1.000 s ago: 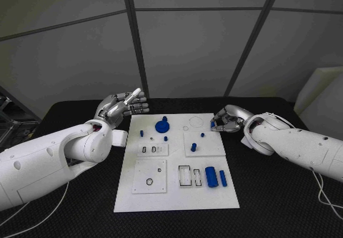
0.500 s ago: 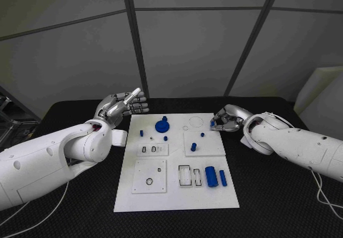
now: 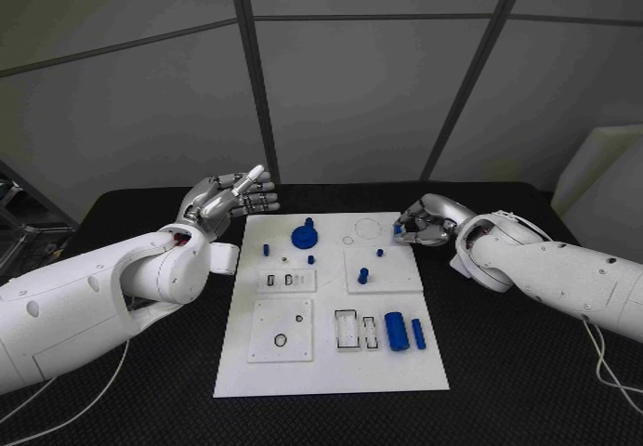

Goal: Assemble the parts on the task board

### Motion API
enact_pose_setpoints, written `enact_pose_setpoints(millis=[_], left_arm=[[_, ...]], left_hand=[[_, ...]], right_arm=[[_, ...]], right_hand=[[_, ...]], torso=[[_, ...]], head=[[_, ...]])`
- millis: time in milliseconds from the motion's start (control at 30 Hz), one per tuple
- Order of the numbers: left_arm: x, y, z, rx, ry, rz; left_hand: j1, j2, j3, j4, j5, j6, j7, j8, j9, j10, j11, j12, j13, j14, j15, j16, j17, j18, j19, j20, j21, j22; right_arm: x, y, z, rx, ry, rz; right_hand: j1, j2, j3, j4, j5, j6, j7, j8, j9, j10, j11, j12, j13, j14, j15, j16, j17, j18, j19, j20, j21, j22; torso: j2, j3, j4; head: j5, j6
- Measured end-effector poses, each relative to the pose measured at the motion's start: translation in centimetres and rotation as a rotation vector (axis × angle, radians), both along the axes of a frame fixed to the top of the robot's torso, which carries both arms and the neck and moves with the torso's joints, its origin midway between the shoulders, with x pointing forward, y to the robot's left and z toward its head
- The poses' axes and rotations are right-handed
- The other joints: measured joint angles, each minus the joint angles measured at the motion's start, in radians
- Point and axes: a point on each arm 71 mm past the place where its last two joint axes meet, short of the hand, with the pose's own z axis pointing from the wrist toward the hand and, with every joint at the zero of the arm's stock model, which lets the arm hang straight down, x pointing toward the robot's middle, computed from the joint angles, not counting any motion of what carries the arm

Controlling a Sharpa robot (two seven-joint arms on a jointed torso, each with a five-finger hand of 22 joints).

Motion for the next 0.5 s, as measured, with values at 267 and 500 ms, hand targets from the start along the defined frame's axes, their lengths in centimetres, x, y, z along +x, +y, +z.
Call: enact_pose_setpoints(millis=[267, 500], left_arm=[[0.1, 0.3, 0.0, 0.003, 0.001, 0.006], [0.3, 0.4, -0.2, 0.006, 0.003, 0.013]], left_hand=[[0.000, 0.000, 0.000, 0.000, 0.000, 0.000, 0.000, 0.000, 0.000, 0.000, 0.000, 0.000, 0.000, 0.000, 0.000, 0.000, 0.000, 0.000, 0.000, 0.000, 0.000, 0.000], [0.000, 0.000, 0.000, 0.000, 0.000, 0.000, 0.000, 0.000, 0.000, 0.000, 0.000, 0.000, 0.000, 0.000, 0.000, 0.000, 0.000, 0.000, 0.000, 0.000, 0.000, 0.000]], right_arm=[[-1.5, 1.6, 1.5, 0.048, -0.037, 0.040], [-3.2, 5.8, 2.7, 0.099, -0.047, 0.127]], right_hand=[[0.000, 0.005, 0.007, -0.008, 0.000, 0.006, 0.003, 0.004, 0.004, 0.000, 0.000, 0.000, 0.000, -0.004, -0.004, 0.000, 0.000, 0.000, 0.004, -0.003, 0.000, 0.000], [-0.001, 0.009, 0.009, -0.009, 0.000, 0.006, 0.003, 0.005, 0.005, 0.004, -0.004, 0.000, 0.000, -0.004, -0.004, 0.000, 0.000, 0.000, 0.004, -0.003, 0.000, 0.000]], torso=[[-0.004, -0.0016, -0.0009], [-0.014, -0.0039, -0.0023]], head=[[0.000, 0.004], [0.009, -0.007]])
